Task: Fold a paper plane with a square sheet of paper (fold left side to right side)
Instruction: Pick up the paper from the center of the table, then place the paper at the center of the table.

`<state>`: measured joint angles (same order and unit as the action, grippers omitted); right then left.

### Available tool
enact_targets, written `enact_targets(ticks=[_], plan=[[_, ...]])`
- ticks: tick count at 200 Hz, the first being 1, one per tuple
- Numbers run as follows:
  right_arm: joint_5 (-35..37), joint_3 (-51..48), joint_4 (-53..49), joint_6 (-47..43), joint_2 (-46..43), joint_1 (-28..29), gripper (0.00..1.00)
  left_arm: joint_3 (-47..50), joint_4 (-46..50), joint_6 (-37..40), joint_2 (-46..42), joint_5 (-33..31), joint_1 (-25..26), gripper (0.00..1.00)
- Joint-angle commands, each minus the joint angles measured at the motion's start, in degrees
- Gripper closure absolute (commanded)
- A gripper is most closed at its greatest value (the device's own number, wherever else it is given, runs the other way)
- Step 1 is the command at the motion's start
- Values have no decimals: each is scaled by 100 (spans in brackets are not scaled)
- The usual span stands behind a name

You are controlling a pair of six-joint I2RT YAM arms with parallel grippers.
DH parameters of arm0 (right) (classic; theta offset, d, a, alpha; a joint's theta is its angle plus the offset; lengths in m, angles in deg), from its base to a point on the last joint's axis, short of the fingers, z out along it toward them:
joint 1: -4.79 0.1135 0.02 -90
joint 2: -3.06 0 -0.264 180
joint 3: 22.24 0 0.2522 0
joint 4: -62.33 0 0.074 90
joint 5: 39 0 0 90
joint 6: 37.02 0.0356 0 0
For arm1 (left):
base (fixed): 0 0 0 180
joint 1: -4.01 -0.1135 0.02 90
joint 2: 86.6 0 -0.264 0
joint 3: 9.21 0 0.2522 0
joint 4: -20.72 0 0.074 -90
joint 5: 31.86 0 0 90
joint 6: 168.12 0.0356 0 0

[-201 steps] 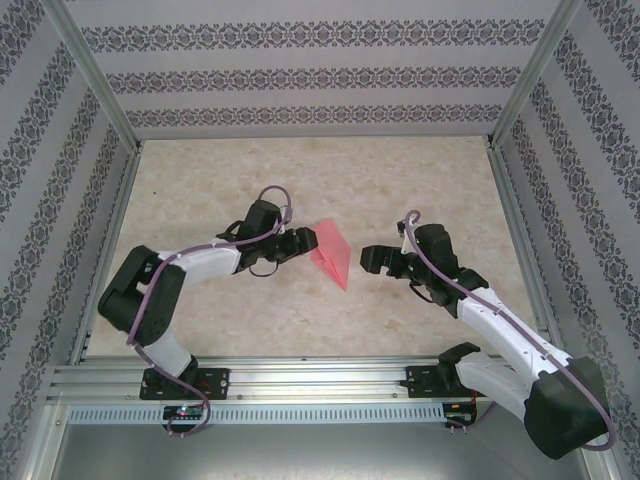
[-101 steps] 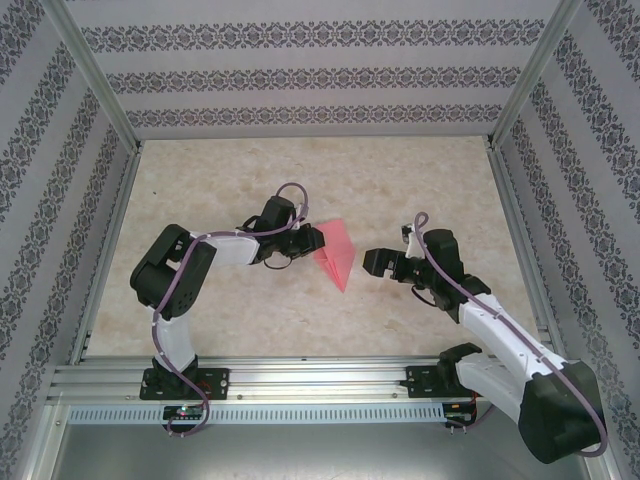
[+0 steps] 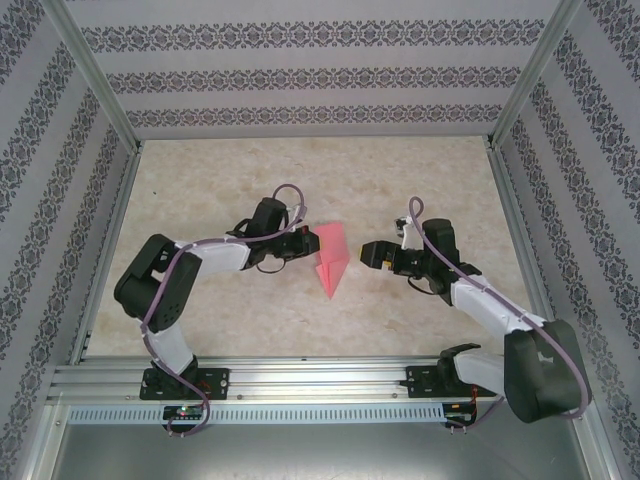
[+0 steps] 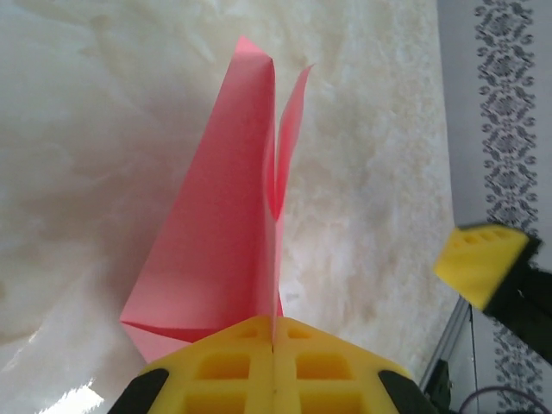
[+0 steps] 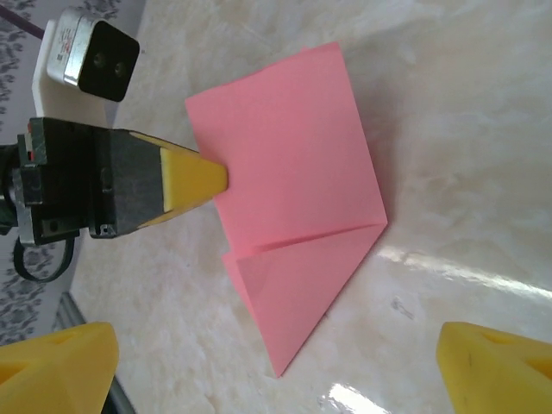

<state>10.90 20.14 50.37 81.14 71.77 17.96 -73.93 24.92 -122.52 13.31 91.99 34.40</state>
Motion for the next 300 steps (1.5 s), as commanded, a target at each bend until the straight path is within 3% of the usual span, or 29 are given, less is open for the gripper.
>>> enact_targets(ticks=[1, 38, 80, 135, 259, 281, 291, 300], plan=[[-827, 307, 810, -349, 312, -52, 6, 326, -317, 506, -494, 462, -218, 100], [-1771, 524, 1961, -224, 969, -96, 14, 722, -483, 964, -1166, 1171, -401, 100], [-2648, 999, 2106, -367, 1594, 88, 25, 837, -624, 1256, -1755, 1779, -404, 100], [-2981, 1206, 1719, -701, 1755, 420, 31, 868, -599, 1434, -2044, 2140, -404, 100], [-3257, 1399, 908, -1221, 1861, 489, 79, 852, -322, 1548, -2038, 2066, -403, 100], [-3169, 1436, 755, -1269, 1909, 501, 91, 809, -127, 1637, -2029, 1876, -411, 89], [-3092, 1445, 708, -1227, 1945, 511, 95, 777, 39, 1701, -2059, 1681, -419, 71], [-2933, 1461, 651, -1122, 1986, 533, 100, 737, 255, 1786, -2109, 1485, -422, 61]])
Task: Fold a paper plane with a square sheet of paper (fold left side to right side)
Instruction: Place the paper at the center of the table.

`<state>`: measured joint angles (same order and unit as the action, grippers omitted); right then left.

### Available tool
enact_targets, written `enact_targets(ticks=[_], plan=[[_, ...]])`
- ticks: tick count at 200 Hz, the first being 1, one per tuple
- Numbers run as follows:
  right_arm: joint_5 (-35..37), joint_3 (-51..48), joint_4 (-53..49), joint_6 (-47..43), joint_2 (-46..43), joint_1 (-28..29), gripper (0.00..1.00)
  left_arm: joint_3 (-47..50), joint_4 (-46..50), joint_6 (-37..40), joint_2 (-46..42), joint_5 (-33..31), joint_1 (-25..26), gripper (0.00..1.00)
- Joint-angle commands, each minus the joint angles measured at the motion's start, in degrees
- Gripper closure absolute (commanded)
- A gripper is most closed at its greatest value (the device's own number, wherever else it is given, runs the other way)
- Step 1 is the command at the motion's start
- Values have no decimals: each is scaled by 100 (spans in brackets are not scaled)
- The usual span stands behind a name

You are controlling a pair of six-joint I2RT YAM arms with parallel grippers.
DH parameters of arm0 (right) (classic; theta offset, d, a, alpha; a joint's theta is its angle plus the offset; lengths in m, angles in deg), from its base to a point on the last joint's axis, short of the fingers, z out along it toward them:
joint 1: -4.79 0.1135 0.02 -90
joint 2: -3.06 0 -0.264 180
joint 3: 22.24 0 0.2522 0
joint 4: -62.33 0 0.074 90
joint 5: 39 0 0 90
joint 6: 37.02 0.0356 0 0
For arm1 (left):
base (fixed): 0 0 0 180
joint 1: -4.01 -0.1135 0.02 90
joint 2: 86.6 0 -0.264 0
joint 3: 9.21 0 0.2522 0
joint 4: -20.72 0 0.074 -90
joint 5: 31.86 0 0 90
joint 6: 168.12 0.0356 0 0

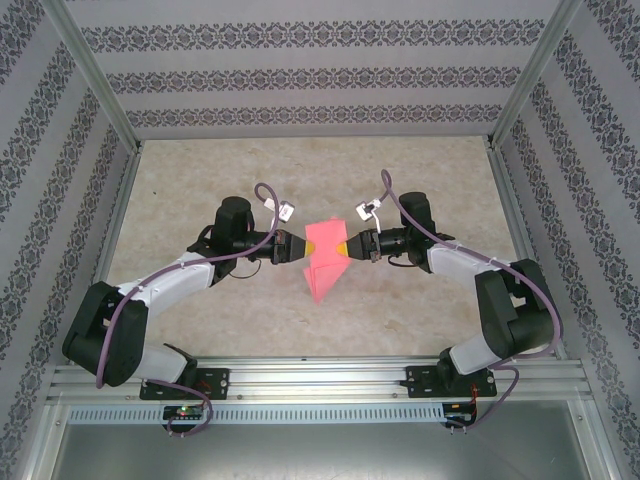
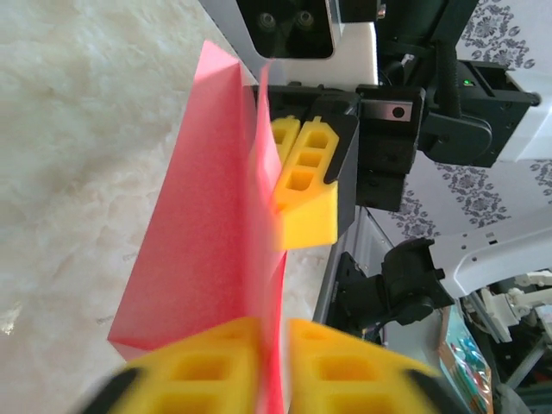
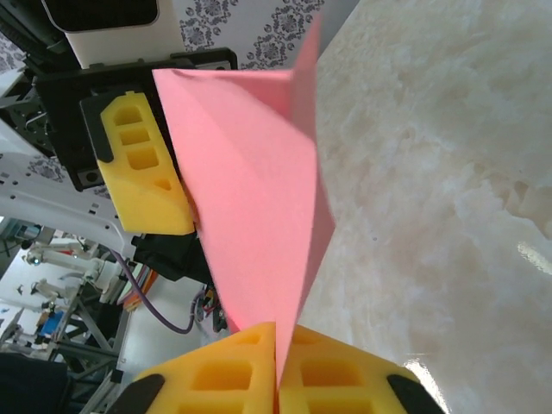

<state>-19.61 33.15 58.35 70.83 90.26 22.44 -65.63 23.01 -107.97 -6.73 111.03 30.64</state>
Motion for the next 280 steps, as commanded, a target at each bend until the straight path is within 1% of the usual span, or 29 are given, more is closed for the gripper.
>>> enact_targets(ticks=[1, 8, 12, 33, 51, 72, 93, 112, 142, 172, 190, 213, 244, 280], plan=[[127, 165, -158, -80, 147, 87, 100, -98, 471, 339, -109, -446, -49, 60], [229, 179, -221, 5, 187, 108, 100, -134, 654, 388, -178, -649, -56, 50], [293, 173, -229, 78, 201, 113, 100, -158, 775, 418, -211, -781, -55, 47], [821, 100, -367, 465, 269, 194, 100, -311, 1480, 612, -516, -1581, -59, 39], [1265, -24, -371, 914, 344, 209, 100, -375, 1991, 729, -795, -2212, -44, 37], [1656, -89, -346, 1551, 412, 200, 100, -351, 2357, 803, -1037, -2621, 59, 37], [2038, -94, -382, 2025, 362, 228, 100, -367, 2711, 916, -1162, -2986, 412, 37], [2329, 38, -737, 2233, 412, 230, 100, -358, 2872, 978, -1145, -3311, 848, 37], [2502, 285, -1207, 2330, 633, 237, 100, -302, 2864, 993, -940, -3727, 1527, 37], [2684, 403, -1516, 2374, 766, 235, 100, -180, 2509, 907, -683, -3847, 1918, 37], [2683, 462, -1571, 2466, 858, 240, 100, -251, 2504, 933, -420, -3986, 2122, 37], [2731, 576, -1673, 2537, 951, 256, 100, -364, 2535, 977, -99, -4167, 2270, 36], [2903, 909, -2137, 2313, 1156, 368, 100, -410, 2414, 997, 218, -4277, 2324, 35], [3001, 960, -2152, 2320, 1420, 379, 100, -562, 2326, 1020, 684, -4481, 2458, 34]])
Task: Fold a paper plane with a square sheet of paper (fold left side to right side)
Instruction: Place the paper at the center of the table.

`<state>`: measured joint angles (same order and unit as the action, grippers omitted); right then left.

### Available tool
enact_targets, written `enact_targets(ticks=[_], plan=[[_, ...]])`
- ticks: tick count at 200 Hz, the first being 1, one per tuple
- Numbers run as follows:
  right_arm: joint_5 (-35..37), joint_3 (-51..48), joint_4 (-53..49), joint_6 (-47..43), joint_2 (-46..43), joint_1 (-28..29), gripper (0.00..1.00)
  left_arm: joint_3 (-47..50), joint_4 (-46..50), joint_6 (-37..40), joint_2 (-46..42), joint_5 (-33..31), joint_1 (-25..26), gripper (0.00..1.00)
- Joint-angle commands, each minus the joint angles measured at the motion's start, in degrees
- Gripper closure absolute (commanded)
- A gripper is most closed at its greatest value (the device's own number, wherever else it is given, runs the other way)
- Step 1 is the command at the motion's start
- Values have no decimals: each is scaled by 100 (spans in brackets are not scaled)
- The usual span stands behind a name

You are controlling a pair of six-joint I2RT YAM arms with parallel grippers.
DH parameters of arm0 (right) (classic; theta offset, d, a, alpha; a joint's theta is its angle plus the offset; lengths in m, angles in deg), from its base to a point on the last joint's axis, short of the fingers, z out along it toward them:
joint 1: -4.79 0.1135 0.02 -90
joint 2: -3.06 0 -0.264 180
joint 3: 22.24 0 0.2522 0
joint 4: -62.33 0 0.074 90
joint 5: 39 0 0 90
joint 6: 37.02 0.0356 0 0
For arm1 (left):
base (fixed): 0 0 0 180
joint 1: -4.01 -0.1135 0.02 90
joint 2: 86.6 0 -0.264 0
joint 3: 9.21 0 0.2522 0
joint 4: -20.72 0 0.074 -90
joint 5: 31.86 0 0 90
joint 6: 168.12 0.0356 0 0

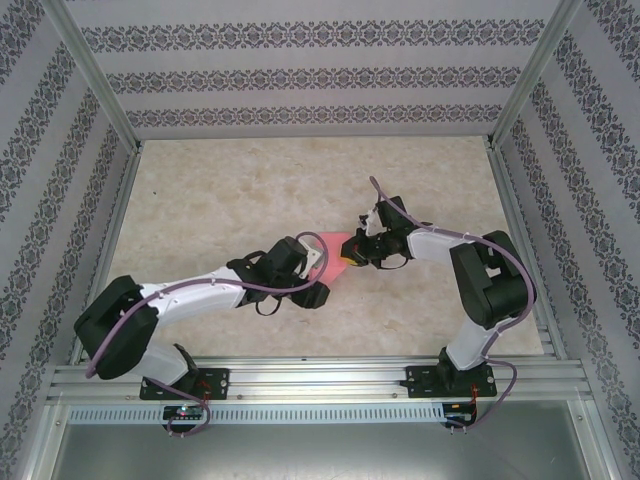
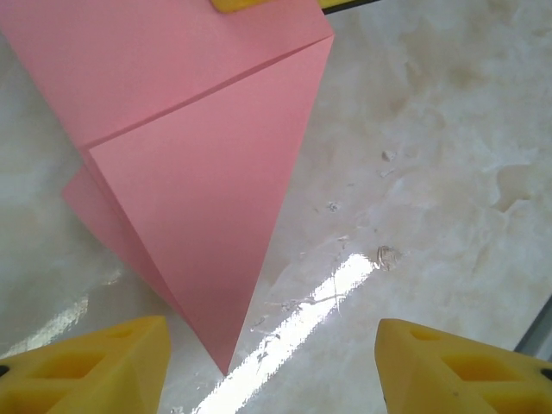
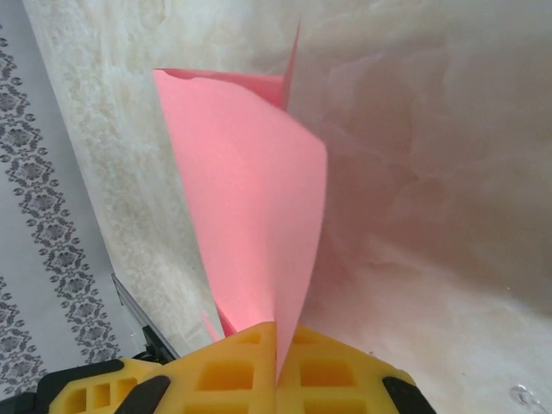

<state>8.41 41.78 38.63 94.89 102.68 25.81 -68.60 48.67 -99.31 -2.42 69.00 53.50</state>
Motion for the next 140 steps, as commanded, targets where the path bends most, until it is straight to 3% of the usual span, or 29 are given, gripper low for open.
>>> enact_targets(ticks=[1, 59, 93, 140], plan=[[198, 97, -182, -91, 184, 43, 100, -272, -232, 157, 268, -290, 173, 34], [210, 44, -228, -171, 105, -1, 100, -430, -353, 93, 526, -588, 271, 33], [86, 90, -94, 48, -82, -19, 100, -413, -278, -30, -22, -731, 245, 32], [246, 624, -1010, -12, -348, 0, 100, -310, 87, -175, -768, -952, 66, 29]])
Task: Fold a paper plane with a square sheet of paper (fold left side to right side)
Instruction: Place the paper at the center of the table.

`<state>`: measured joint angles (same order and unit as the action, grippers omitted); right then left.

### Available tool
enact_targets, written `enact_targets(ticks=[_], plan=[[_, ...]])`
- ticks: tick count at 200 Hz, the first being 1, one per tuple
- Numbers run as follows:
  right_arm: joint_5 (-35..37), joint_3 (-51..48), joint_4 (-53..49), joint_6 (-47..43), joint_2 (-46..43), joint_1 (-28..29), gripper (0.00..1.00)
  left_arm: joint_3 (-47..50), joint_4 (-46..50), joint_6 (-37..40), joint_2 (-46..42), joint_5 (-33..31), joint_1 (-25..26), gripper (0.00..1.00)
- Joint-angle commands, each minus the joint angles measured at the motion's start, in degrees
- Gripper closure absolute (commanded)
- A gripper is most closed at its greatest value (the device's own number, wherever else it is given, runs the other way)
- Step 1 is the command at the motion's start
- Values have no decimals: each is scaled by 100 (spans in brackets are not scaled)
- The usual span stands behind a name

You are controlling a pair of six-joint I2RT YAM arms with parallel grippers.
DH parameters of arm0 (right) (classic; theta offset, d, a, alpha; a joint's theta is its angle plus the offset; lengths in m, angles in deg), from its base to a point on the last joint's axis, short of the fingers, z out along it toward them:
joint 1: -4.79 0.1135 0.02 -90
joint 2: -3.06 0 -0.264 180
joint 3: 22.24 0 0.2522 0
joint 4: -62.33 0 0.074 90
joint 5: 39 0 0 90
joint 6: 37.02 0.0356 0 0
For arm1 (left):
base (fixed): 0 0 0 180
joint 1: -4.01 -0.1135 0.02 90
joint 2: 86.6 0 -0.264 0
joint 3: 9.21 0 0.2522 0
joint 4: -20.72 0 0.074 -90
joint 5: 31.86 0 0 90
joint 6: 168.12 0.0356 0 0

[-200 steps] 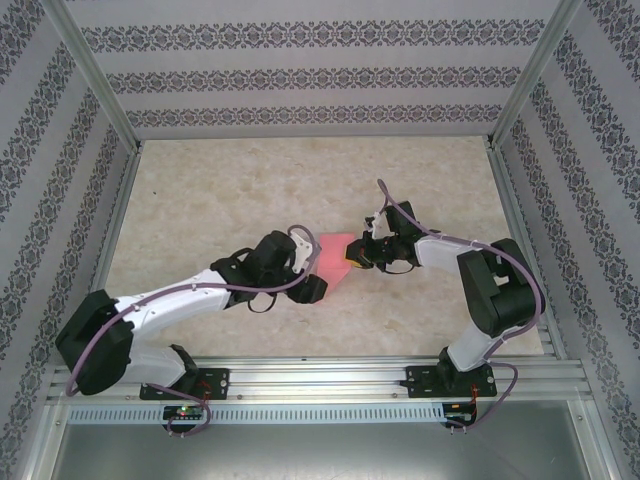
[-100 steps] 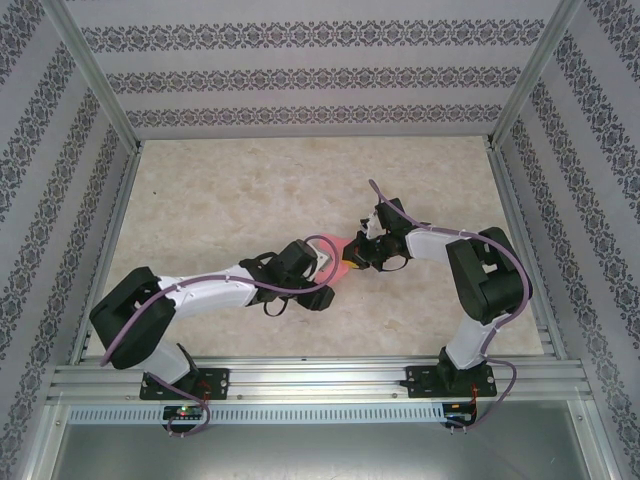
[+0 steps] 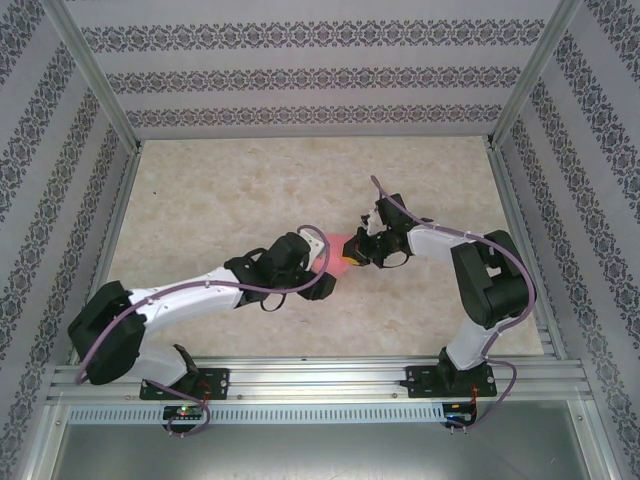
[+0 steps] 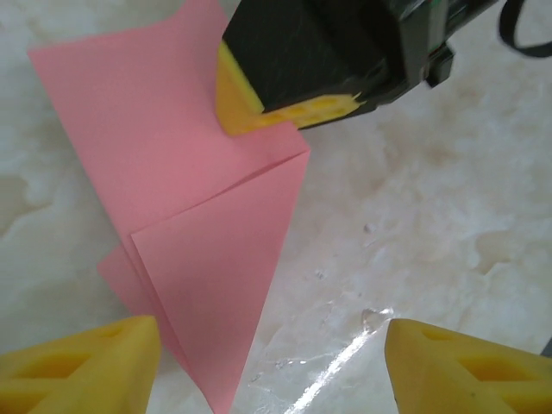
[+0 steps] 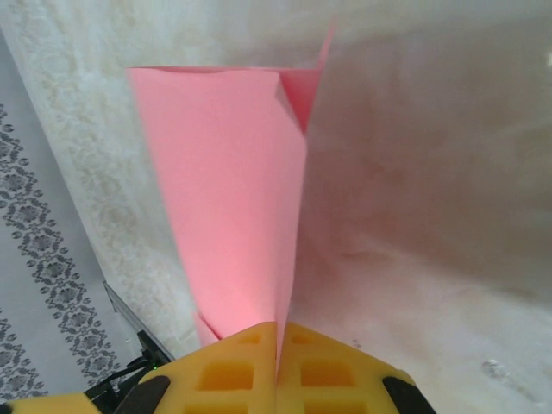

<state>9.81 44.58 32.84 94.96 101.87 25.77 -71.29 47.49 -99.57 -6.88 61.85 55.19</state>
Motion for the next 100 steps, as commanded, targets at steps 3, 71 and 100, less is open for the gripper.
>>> enact_targets(ticks=[3, 71, 100], plan=[[117, 353, -458, -8, -279, 3, 100, -27, 217, -155, -361, -244, -112, 29], [180, 520, -546, 109, -229, 197, 100, 48, 336, -206, -576, -115, -241, 27], [168, 470, -475, 132, -204, 221, 100, 59, 273, -275, -430, -102, -240, 28]])
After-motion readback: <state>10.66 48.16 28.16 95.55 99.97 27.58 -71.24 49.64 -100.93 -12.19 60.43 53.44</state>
